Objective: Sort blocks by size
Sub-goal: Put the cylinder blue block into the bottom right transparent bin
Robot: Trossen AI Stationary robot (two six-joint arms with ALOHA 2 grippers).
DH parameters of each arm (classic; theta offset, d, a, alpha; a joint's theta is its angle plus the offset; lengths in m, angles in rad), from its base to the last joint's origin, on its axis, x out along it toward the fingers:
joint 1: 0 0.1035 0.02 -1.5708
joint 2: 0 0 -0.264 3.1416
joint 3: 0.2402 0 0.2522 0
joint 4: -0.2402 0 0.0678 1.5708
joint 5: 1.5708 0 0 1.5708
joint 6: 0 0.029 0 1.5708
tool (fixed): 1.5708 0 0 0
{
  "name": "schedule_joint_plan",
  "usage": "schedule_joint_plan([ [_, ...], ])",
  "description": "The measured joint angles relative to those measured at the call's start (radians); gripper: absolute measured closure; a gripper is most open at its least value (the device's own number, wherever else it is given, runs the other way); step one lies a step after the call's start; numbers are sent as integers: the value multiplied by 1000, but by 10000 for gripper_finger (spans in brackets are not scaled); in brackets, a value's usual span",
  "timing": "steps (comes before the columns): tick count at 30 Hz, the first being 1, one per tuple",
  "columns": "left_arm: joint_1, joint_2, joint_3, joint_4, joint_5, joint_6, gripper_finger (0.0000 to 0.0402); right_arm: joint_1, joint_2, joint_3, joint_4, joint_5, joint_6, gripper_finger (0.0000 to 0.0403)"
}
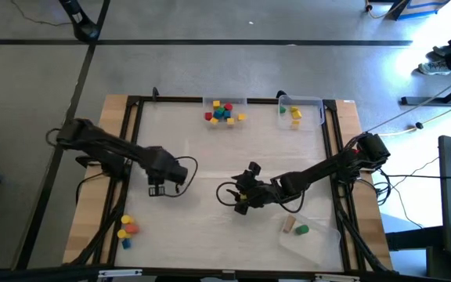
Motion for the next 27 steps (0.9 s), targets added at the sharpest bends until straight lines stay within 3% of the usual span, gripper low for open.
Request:
schedule_joint_plan([
  [10,-92,-263,1,414,-152,12,273,0,0,0,35,8,14,173],
  [16,-155,-315,-62,725,-264,117,273,0,0,0,97,18,-21,126],
  [22,-183,-328,-186,1085,-267,219,273,0,0,0,195,26,-159,78],
  [27,-197,-328,-259,1333,-257,274,273,0,0,0,318,14,-271,71],
])
